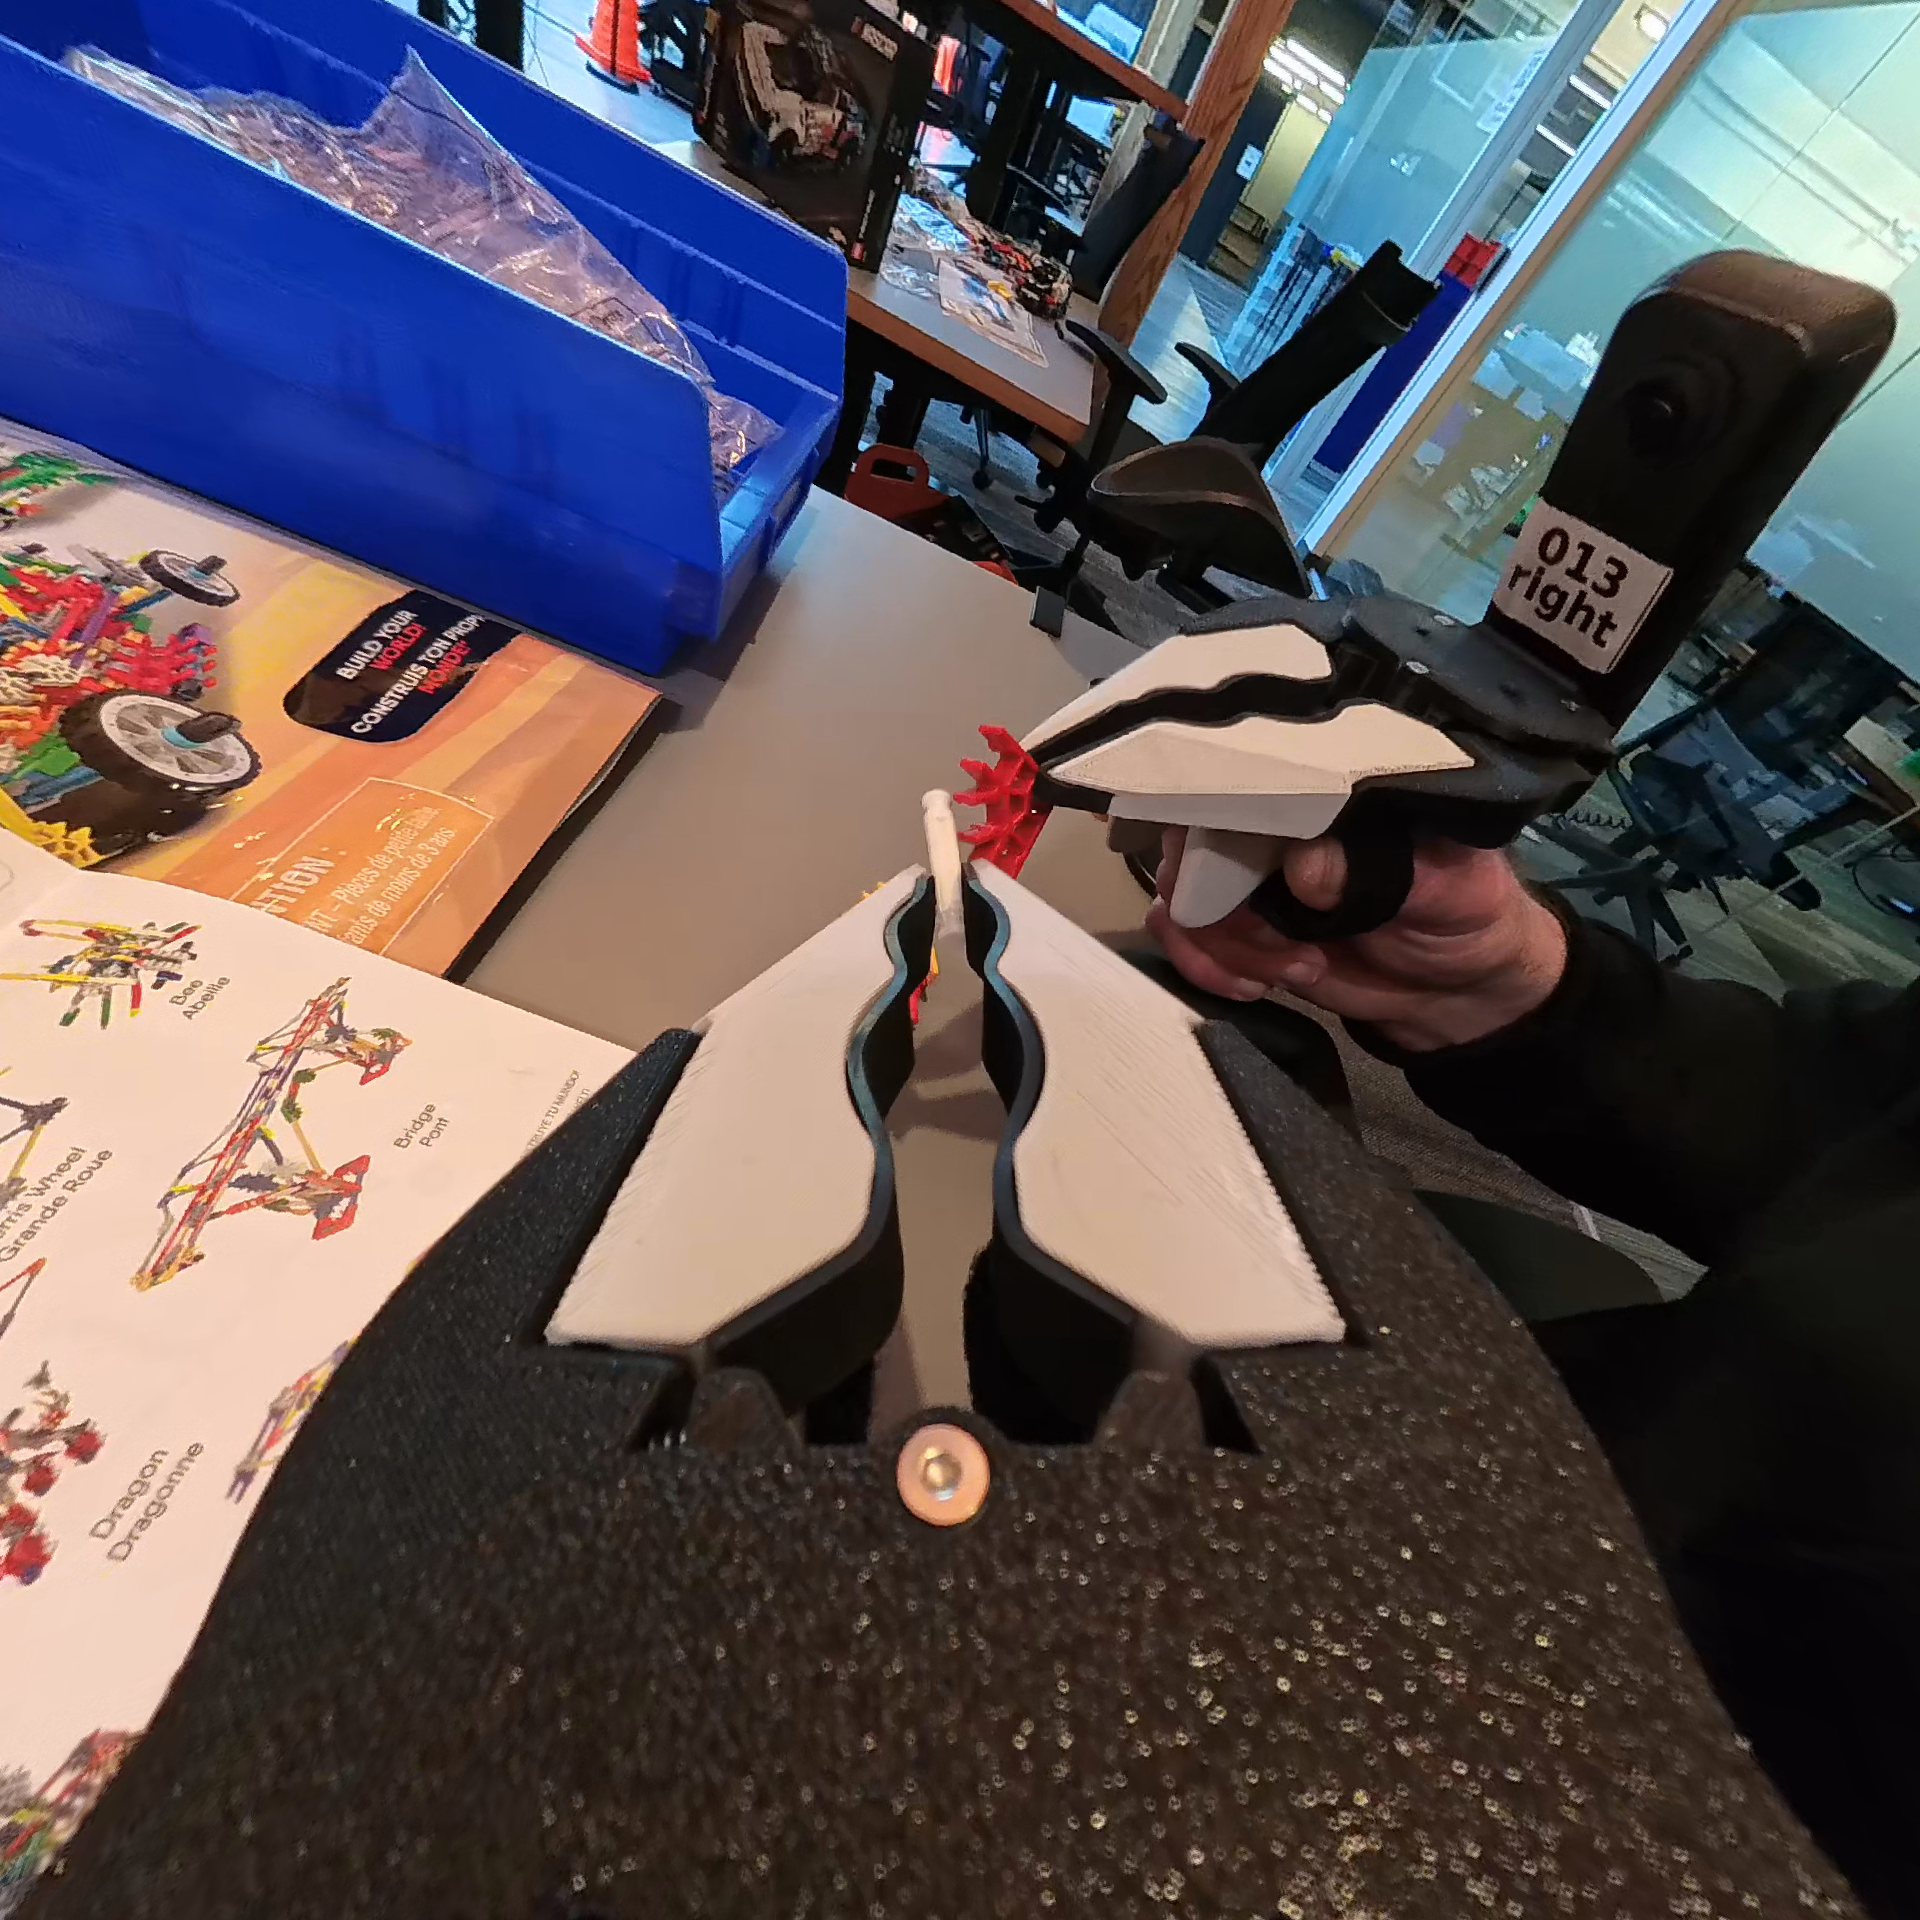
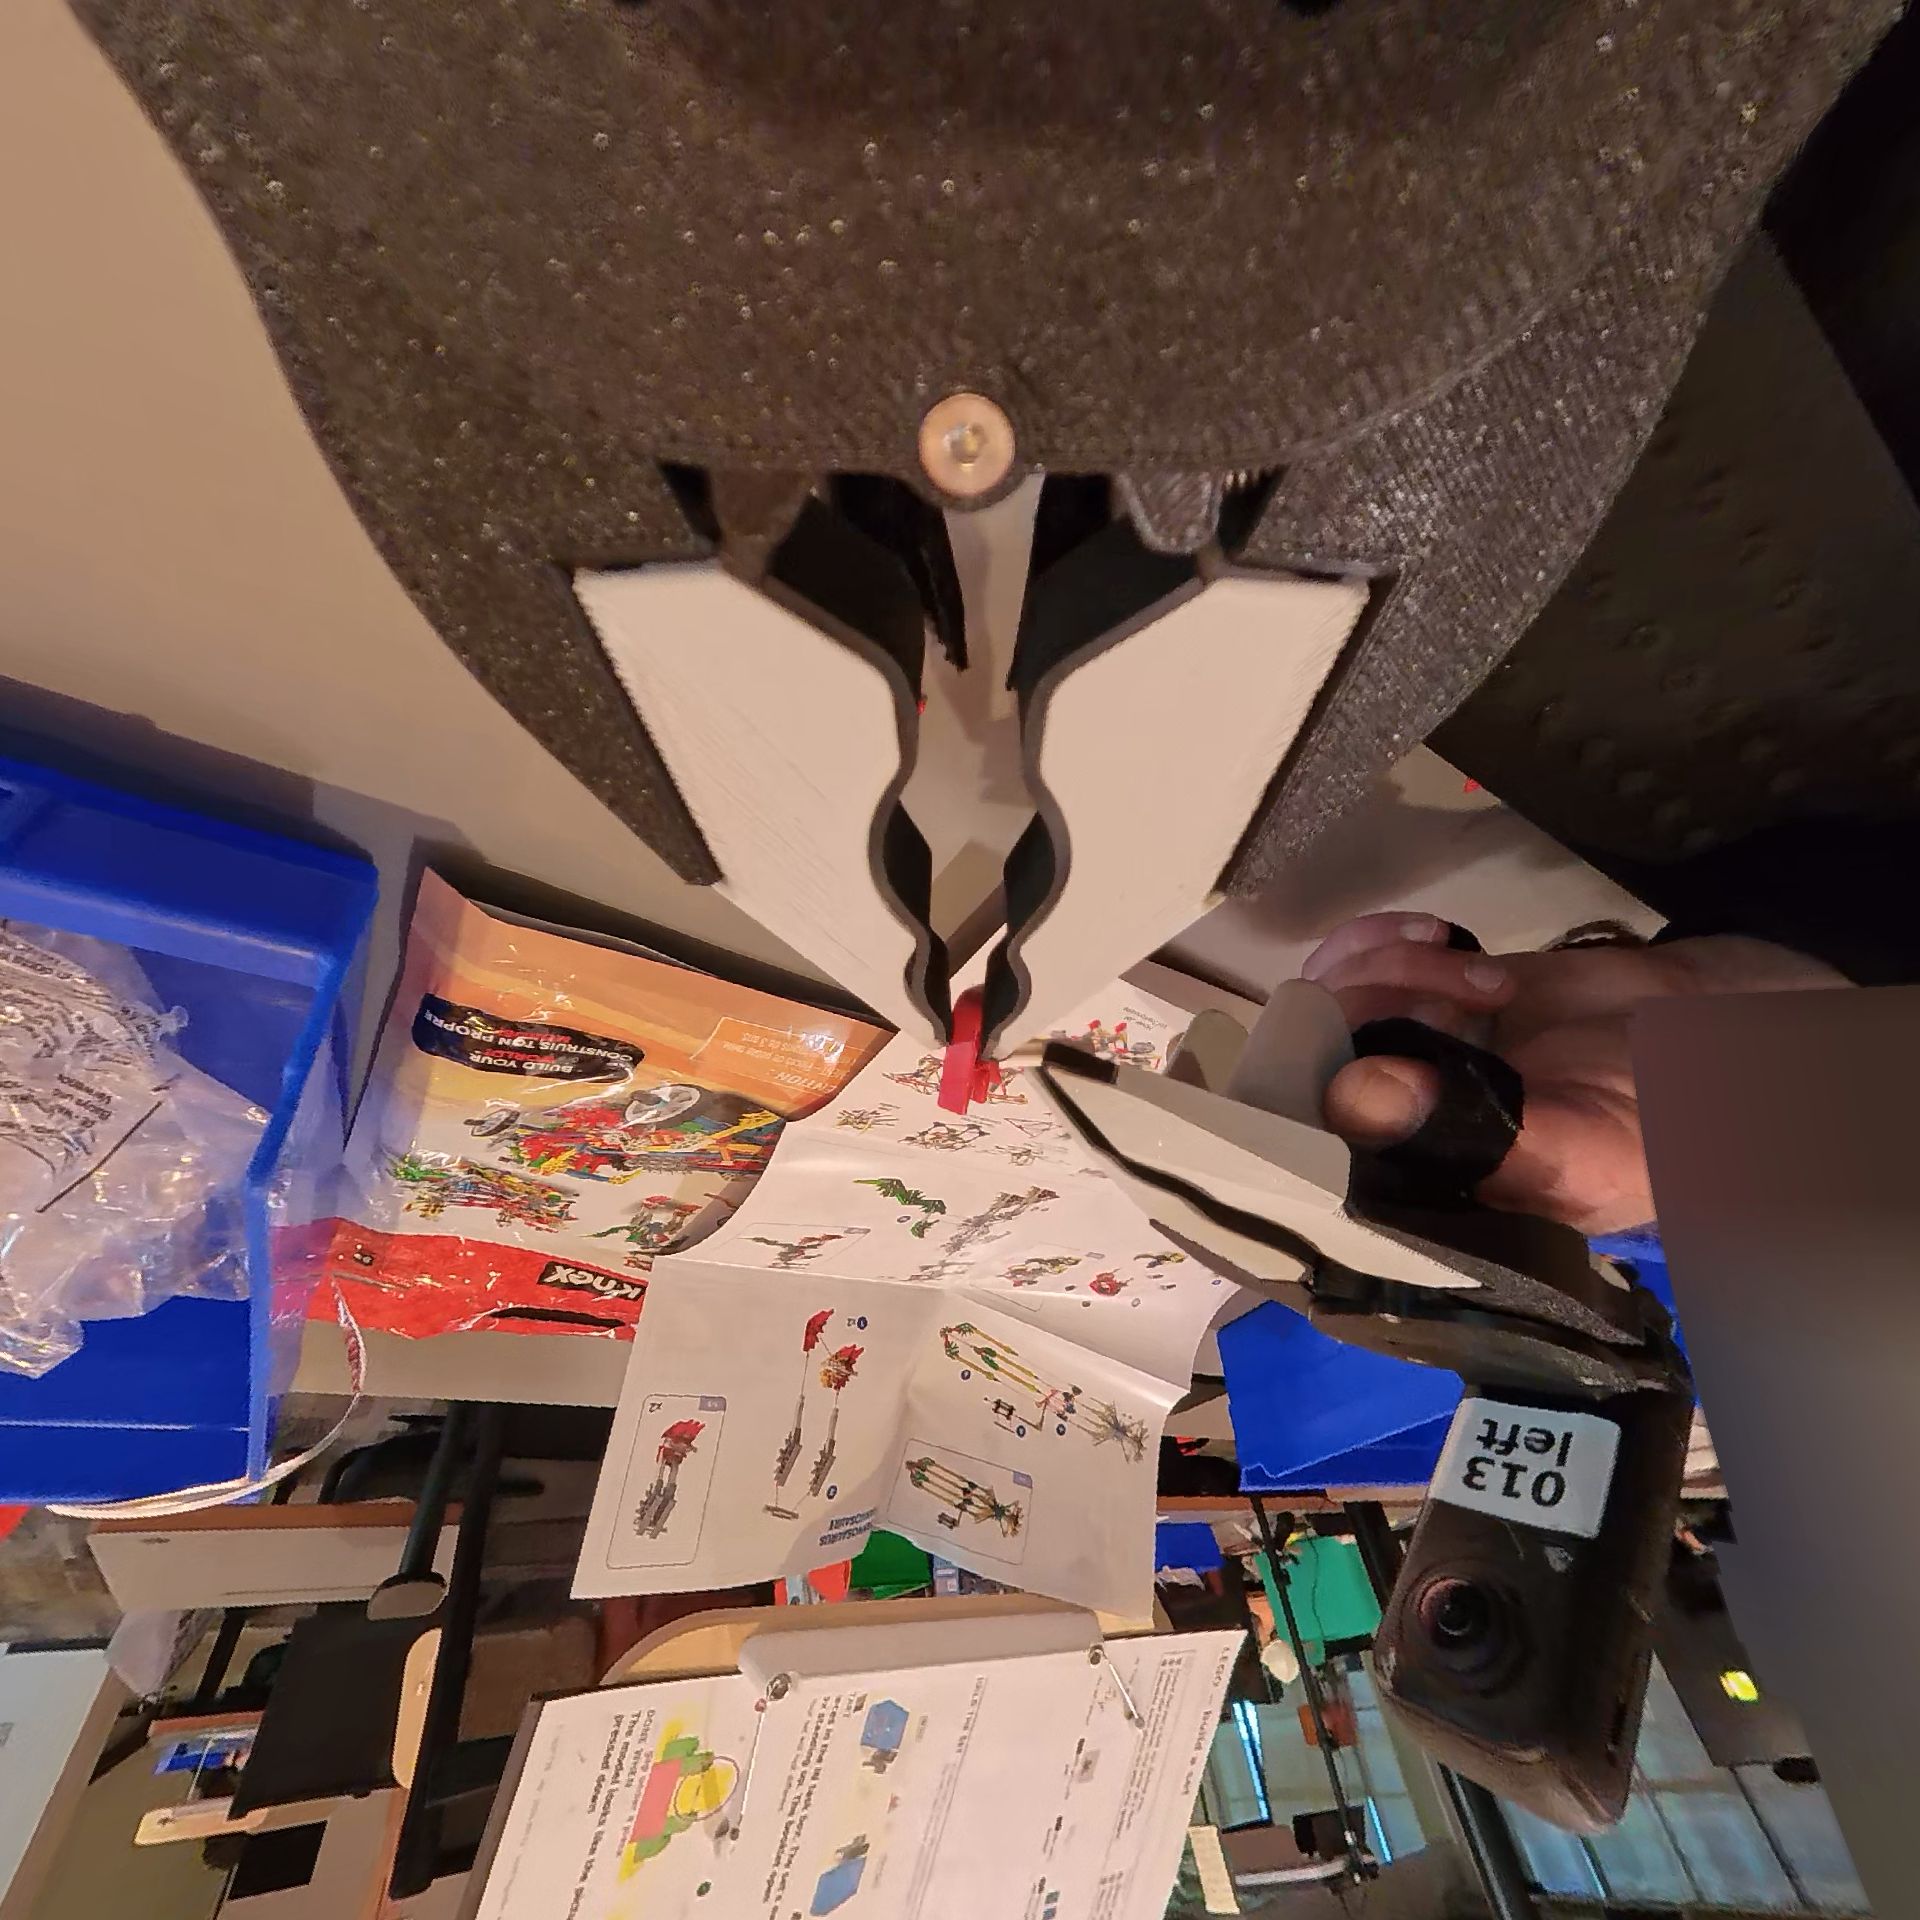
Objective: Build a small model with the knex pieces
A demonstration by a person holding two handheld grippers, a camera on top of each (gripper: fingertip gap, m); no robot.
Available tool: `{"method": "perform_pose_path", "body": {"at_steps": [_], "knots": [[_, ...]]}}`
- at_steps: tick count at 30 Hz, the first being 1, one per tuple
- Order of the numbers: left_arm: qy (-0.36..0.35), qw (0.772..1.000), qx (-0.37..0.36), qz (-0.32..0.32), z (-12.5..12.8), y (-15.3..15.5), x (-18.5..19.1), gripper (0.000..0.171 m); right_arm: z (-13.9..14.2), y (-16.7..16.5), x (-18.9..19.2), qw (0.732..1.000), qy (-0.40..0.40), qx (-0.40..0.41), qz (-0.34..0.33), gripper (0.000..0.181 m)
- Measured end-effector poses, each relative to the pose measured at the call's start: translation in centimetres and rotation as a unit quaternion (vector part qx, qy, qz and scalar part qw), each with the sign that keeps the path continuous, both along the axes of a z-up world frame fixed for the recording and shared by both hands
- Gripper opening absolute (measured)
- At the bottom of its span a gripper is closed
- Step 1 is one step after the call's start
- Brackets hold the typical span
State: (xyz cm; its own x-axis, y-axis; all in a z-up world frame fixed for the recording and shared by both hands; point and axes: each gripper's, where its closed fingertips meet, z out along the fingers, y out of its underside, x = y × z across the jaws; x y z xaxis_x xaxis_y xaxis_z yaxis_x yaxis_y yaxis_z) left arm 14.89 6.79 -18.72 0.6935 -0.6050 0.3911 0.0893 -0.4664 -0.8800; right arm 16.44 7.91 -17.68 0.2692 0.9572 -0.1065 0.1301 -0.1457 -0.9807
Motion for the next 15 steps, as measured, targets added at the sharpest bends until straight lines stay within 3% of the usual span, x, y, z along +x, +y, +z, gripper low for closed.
{"method": "perform_pose_path", "body": {"at_steps": [8, 15], "knots": [[0.012, 1.000, -0.002, -0.002, -0.3, -0.1, 0.1, 0.002, -0.4, -0.1, -0.1, 0.999, -0.026, 0.041, -0.012, 0.005], [0.035, 0.999, 0.001, -0.006, -0.8, -0.3, 0.5, 0.002, -1.0, -1.0, -0.5, 0.983, -0.084, 0.162, -0.032, 0.005]]}}
